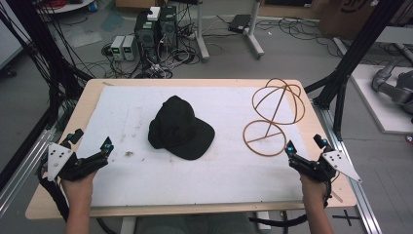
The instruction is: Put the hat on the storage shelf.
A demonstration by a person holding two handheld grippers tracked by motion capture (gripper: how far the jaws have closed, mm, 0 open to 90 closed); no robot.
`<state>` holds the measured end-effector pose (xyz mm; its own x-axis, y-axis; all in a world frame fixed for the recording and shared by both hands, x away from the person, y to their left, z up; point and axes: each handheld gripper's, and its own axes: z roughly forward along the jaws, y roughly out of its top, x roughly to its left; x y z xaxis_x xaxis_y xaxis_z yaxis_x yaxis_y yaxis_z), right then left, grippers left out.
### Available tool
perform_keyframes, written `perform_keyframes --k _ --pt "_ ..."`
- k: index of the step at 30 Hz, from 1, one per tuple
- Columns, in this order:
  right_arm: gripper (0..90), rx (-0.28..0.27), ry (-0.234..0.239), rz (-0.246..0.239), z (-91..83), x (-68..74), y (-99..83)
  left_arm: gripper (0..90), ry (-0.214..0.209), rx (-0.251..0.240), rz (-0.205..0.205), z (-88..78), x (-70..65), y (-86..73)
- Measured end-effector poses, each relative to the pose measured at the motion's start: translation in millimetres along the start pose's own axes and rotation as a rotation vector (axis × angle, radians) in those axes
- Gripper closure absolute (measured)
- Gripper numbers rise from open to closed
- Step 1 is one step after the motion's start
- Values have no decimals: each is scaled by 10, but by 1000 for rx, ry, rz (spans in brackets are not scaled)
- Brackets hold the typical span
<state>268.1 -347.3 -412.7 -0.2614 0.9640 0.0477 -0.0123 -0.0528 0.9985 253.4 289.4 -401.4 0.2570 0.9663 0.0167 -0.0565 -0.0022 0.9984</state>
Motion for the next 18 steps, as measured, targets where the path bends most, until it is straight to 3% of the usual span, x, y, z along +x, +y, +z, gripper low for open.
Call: perform_keyframes --k 5,18 --pt "35 9 13 -14 20 44 -8 71 -11 -6 -17 -12 25 5" --pt "35 4 3 -13 -21 16 -1 71 -26 1 -16 43 -5 18"
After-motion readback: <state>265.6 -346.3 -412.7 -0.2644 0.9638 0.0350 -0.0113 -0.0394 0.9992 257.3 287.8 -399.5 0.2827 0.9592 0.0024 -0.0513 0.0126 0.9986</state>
